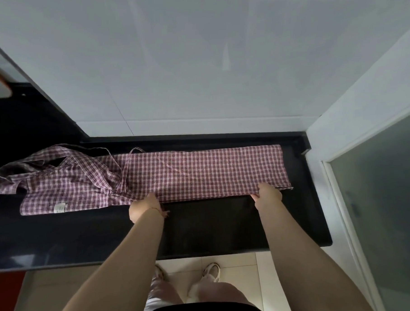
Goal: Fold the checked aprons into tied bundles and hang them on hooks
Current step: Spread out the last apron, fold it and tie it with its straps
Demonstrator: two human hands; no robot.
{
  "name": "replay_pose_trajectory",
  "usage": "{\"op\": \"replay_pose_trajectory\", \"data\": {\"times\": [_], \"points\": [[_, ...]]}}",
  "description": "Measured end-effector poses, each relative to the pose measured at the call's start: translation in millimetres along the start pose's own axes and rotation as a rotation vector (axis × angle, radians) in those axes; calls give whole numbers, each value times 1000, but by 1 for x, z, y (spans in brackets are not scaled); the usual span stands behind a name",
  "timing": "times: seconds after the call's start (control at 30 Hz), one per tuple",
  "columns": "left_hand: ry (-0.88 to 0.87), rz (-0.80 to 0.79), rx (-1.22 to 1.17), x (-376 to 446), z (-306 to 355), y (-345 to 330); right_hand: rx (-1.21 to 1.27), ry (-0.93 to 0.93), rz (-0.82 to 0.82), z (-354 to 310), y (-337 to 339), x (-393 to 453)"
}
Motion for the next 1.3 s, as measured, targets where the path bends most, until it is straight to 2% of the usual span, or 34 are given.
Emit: {"op": "replay_pose_trajectory", "data": {"times": [0.03,0.1,0.17,0.23,0.27,0.37,0.5,0.57,0.63,0.7,0.77,0.83,0.9,1.0,1.13,1.2,1.23,1.3], "points": [[-123,11,97,-7,0,-6,-42,0,21,-1,-1,1],[-477,37,233,-25,4,-20,-96,-46,116,-1,3,1],[-808,-18,354,-40,13,-38,-47,-92,104,-2,0,5],[-1040,-97,638,-36,17,-61,33,-119,90,-6,-1,4],[-1097,-155,782,-33,17,-69,52,-122,128,-9,2,3],[-1074,-245,1044,-17,15,-79,-48,-29,240,-21,19,13],[-1117,-216,1221,6,15,-80,-402,202,391,-38,49,29],[-1158,-200,1242,12,13,-82,-565,431,525,-50,48,29],[-1184,-186,1249,13,7,-85,-774,807,599,-55,28,18],[-1201,-185,1245,8,-1,-90,-951,1173,462,-40,-7,3],[-1211,-198,1254,0,-10,-95,-1043,1351,204,-8,-43,-11],[-1217,-207,1239,-8,-15,-100,-1137,1390,-43,30,-71,-19],[-1224,-211,1216,-6,-13,-92,-1286,1364,-175,62,-89,-20],[-1290,-255,1171,-3,-8,-84,-1463,1317,-88,67,-74,0],[-1299,-324,1140,5,-2,-70,-1479,1199,55,52,-55,16],[-1314,-381,1020,0,6,-63,-1491,1148,76,45,-50,17],[-1368,-370,909,-3,14,-53,-1478,1113,97,40,-52,14],[-1504,-167,691,-1,28,-29,-1420,1067,174,31,-61,1]]}}
Point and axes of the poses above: each hand's wrist, its own x-axis towards the middle knuckle, its own y-axis out of the back of the hand, z = x × y, the point moved 3 cm from there along x, towards the middle knuckle, and after that the axes turned 4 degrees about z, right-handed, at the moved point
